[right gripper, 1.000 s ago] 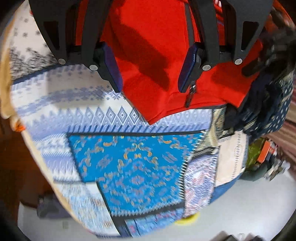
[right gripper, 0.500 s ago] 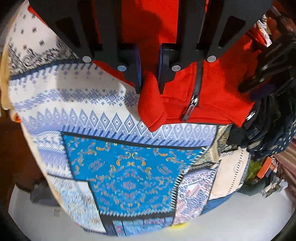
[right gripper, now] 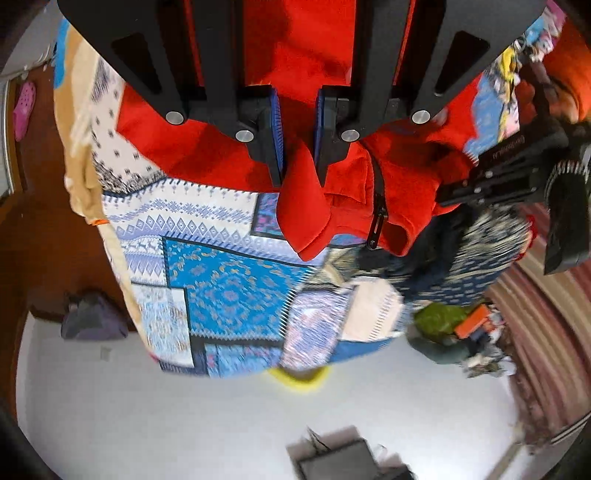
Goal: Fold large clothes
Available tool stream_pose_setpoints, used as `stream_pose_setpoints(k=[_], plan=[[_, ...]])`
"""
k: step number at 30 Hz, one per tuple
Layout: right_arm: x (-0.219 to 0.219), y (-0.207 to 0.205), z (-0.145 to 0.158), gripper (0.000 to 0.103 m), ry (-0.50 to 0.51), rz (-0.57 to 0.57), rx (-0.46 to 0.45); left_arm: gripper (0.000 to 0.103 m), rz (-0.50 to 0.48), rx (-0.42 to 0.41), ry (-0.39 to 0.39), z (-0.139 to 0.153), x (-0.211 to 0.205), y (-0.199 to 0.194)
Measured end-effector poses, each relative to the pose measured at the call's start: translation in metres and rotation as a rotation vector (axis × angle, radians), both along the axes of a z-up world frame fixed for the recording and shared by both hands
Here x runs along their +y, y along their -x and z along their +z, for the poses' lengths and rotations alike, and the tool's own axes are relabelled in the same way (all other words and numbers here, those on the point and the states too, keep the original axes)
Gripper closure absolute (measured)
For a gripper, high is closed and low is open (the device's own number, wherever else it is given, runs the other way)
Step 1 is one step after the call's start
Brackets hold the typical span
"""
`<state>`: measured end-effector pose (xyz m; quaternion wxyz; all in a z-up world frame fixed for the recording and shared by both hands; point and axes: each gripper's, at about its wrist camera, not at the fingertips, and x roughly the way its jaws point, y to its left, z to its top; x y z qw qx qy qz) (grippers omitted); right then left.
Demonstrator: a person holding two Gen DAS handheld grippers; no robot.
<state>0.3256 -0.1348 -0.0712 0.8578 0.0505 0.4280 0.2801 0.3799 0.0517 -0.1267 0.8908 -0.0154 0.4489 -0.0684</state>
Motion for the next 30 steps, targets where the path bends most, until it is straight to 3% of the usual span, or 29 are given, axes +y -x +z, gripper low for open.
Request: stream_pose_setpoints(k=[4, 7, 13, 17, 23, 25, 28, 29, 30], plan=[[-0.004, 0.052, 0.010, 0.090, -0.014, 0.033, -0.033, 0.103, 0.000, -0.024, 0.086, 0.014, 0.015, 0.052], [-0.003, 0.093, 0.004, 0.090, -0.016, 0.055, -0.029, 0.103, -0.008, -0.050, 0.092, 0.013, 0.019, 0.086], [0.003, 0.152, -0.031, 0.090, 0.037, 0.061, 0.006, 0.103, 0.001, -0.016, 0.059, -0.025, 0.026, 0.146], [0.001, 0.171, -0.057, 0.090, 0.062, 0.035, 0.070, 0.103, 0.022, 0.058, 0.061, -0.059, 0.039, 0.173], [-0.012, 0.194, -0.068, 0.086, 0.081, 0.017, 0.119, 0.101, 0.082, 0.134, -0.001, -0.088, 0.053, 0.203], [-0.019, 0.195, -0.063, 0.086, 0.075, 0.007, 0.129, 0.097, 0.105, 0.133, 0.016, -0.086, 0.063, 0.209], [-0.033, 0.191, -0.047, 0.083, 0.059, -0.034, 0.107, 0.074, 0.153, 0.113, 0.057, -0.078, 0.078, 0.209], [-0.035, 0.191, -0.044, 0.080, 0.058, -0.045, 0.099, 0.063, 0.172, 0.098, 0.063, -0.074, 0.082, 0.206], [-0.040, 0.186, -0.038, 0.074, 0.051, -0.062, 0.088, 0.059, 0.190, 0.079, 0.068, -0.070, 0.087, 0.204]])
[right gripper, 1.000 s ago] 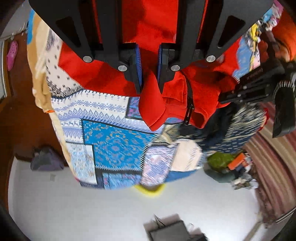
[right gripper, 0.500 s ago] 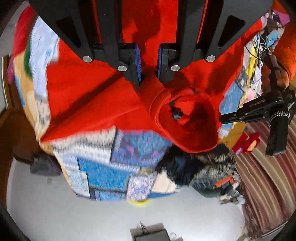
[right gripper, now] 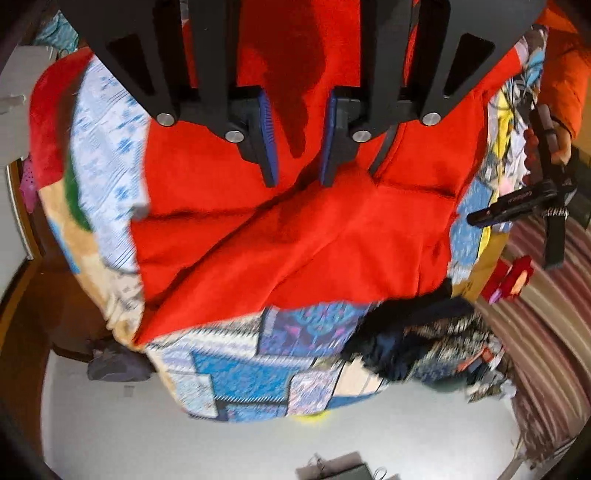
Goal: Fold large clothes
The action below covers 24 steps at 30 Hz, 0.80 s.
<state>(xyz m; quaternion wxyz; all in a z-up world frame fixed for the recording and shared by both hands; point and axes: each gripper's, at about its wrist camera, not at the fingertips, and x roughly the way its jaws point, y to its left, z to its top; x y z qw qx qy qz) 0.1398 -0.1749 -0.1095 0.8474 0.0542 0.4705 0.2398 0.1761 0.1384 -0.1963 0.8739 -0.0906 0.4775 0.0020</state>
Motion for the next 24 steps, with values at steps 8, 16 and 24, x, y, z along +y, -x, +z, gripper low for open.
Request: stream_pose_setpoints(k=[8, 16, 24], plan=[[-0.028, -0.041, 0.005, 0.053, -0.084, -0.144, -0.014, 0.056, 0.142, -0.012, 0.249, -0.006, 0.052, -0.044], [-0.046, -0.094, -0.039, 0.053, -0.194, -0.237, 0.128, 0.056, 0.205, 0.080, 0.634, -0.066, 0.089, -0.090], [-0.047, -0.115, -0.056, 0.097, -0.239, -0.288, 0.115, 0.092, 0.179, 0.017, 0.756, -0.081, 0.092, -0.111]])
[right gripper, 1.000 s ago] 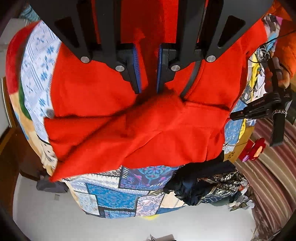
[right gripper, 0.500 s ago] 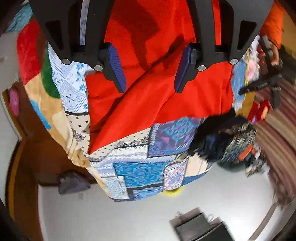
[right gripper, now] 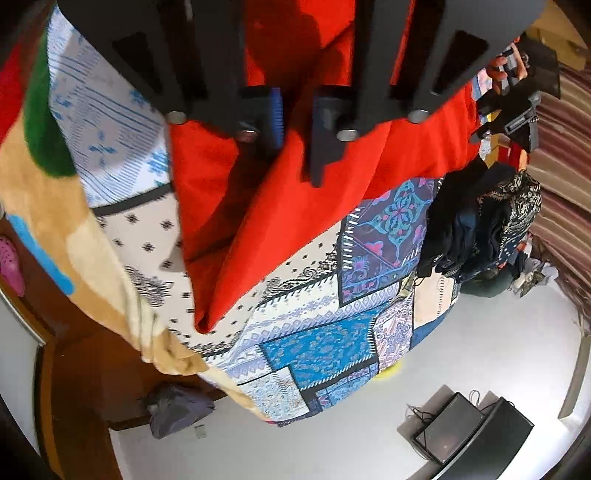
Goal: Fold large clothes
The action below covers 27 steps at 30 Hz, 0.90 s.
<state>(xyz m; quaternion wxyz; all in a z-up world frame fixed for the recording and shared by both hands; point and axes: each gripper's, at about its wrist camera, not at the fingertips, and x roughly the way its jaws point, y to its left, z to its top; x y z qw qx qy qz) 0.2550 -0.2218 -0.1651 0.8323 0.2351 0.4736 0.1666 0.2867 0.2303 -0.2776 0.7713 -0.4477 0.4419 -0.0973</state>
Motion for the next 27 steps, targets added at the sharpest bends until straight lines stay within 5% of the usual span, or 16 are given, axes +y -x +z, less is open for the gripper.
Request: stream_pose_setpoints(k=[4, 9, 14, 19, 21, 27], plan=[[0.000, 0.004, 0.017, 0.100, 0.024, 0.032, -0.058, 0.099, 0.030, -0.064, -0.122, 0.029, 0.001, 0.007], [-0.005, 0.019, 0.054, 0.100, 0.092, 0.027, -0.164, 0.099, 0.009, -0.135, -0.439, 0.091, -0.023, 0.028], [-0.016, 0.024, 0.053, 0.100, 0.136, -0.004, -0.157, 0.098, 0.053, -0.117, -0.717, 0.113, -0.036, 0.045], [-0.031, 0.029, 0.027, 0.100, 0.195, -0.066, -0.086, 0.098, 0.145, 0.046, -0.813, 0.079, 0.003, 0.064], [-0.037, 0.035, 0.025, 0.100, 0.224, -0.082, -0.075, 0.098, 0.146, 0.116, -0.792, 0.063, 0.018, 0.074], [-0.047, 0.054, 0.043, 0.099, 0.249, -0.061, -0.078, 0.094, 0.095, 0.117, -0.733, 0.069, 0.021, 0.097]])
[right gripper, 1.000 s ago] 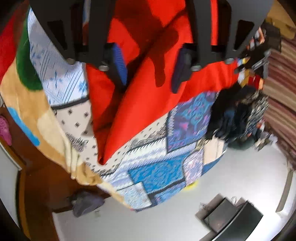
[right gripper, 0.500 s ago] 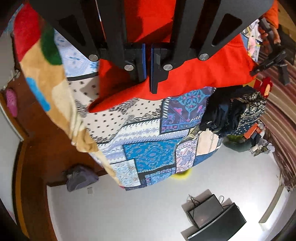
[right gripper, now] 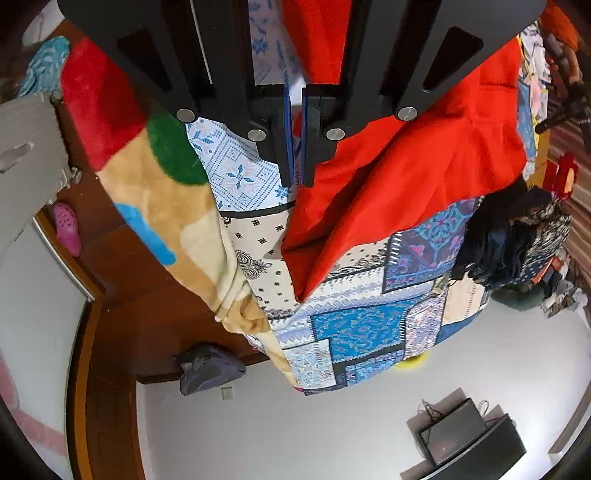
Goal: Fold large clothes
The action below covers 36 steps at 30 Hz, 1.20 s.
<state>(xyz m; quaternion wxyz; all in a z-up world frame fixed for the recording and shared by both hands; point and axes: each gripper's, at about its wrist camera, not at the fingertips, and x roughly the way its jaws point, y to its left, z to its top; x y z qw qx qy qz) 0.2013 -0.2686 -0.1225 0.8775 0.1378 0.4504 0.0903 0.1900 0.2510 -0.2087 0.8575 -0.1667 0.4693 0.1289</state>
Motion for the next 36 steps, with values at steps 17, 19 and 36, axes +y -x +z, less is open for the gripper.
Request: stream_pose_setpoints(k=[17, 19, 36], plan=[[0.122, 0.023, -0.034, 0.056, -0.126, 0.350, 0.131, 0.053, -0.372, 0.075, 0.311, -0.034, -0.143, -0.026], [0.128, 0.024, -0.044, 0.058, -0.143, 0.354, 0.153, 0.056, -0.367, 0.045, 0.296, -0.034, -0.148, -0.025], [0.136, 0.053, -0.022, 0.092, -0.068, 0.446, 0.079, 0.089, -0.496, 0.003, 0.067, -0.004, -0.168, 0.007]])
